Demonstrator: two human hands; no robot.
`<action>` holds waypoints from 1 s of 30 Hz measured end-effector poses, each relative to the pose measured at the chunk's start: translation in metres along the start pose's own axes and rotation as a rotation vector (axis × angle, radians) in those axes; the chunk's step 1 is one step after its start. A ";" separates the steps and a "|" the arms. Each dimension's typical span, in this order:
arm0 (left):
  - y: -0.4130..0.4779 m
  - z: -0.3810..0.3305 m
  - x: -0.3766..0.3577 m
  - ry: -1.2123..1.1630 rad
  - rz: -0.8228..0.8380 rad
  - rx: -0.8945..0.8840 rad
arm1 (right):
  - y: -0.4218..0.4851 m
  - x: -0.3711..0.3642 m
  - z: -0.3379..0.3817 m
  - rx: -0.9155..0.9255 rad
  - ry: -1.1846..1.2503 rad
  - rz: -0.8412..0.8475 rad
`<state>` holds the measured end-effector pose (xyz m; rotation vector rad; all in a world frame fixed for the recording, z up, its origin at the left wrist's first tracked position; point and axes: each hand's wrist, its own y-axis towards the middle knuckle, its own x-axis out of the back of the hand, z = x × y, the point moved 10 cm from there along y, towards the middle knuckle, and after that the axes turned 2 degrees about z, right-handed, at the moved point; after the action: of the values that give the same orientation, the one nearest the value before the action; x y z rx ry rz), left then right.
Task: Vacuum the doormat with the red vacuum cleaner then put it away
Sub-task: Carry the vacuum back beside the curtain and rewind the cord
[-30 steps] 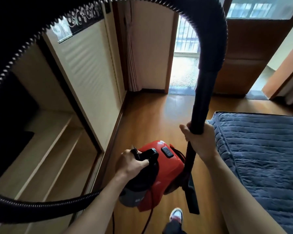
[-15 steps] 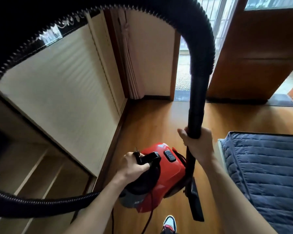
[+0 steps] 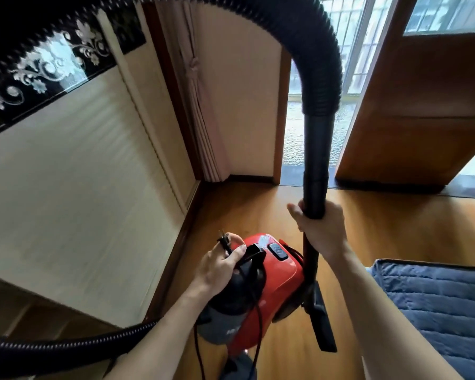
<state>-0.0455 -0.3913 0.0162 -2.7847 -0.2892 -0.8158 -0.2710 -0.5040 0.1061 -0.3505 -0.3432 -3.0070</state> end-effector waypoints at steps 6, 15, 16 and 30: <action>0.100 -0.025 -0.012 0.139 0.004 -0.056 | 0.083 0.007 -0.033 0.004 0.004 -0.031; 0.282 -0.068 -0.031 0.096 0.038 -0.141 | 0.261 0.001 -0.080 -0.048 -0.036 -0.051; 0.301 -0.074 -0.032 0.094 0.041 -0.147 | 0.281 0.001 -0.080 -0.038 -0.048 -0.049; 0.535 -0.098 -0.032 0.083 -0.117 -0.028 | 0.528 -0.023 -0.148 -0.047 0.003 0.032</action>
<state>0.0117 -0.9323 -0.0060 -2.7723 -0.4331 -0.9671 -0.2175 -1.0496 0.0718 -0.3519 -0.2644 -2.9883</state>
